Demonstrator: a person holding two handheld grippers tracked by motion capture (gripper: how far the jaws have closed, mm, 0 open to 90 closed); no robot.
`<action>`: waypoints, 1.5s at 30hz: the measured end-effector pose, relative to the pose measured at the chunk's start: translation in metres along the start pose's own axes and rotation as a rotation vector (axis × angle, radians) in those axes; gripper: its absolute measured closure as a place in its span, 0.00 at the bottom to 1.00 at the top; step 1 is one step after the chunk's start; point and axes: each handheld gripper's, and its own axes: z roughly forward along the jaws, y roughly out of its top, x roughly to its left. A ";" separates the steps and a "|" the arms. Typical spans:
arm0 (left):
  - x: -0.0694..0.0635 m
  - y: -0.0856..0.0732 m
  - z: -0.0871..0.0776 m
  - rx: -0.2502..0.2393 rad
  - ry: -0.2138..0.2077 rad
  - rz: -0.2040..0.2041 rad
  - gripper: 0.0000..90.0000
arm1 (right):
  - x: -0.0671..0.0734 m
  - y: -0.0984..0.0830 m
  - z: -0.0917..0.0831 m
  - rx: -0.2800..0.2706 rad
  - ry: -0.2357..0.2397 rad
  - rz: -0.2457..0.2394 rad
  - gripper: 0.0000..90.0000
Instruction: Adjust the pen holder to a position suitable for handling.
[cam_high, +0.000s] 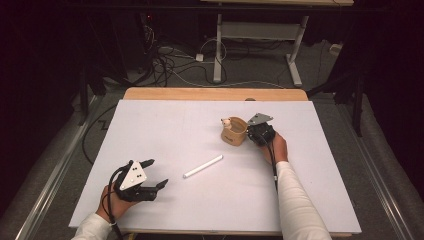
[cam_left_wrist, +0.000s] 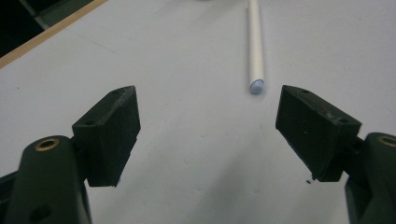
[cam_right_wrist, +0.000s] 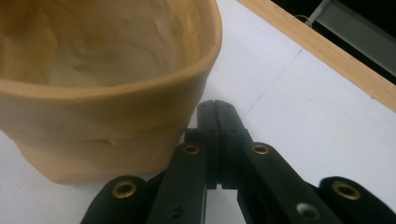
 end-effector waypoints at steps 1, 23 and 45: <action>0.000 0.000 0.000 -0.001 -0.003 -0.003 0.23 | 0.001 0.000 0.000 -0.001 -0.001 0.000 1.00; -0.004 0.000 0.006 0.017 -0.027 -0.005 0.23 | 0.022 0.010 0.005 -0.006 0.006 -0.046 1.00; -0.003 -0.001 0.004 0.020 -0.021 -0.007 0.23 | 0.022 0.013 -0.004 -0.014 -0.013 -0.022 0.95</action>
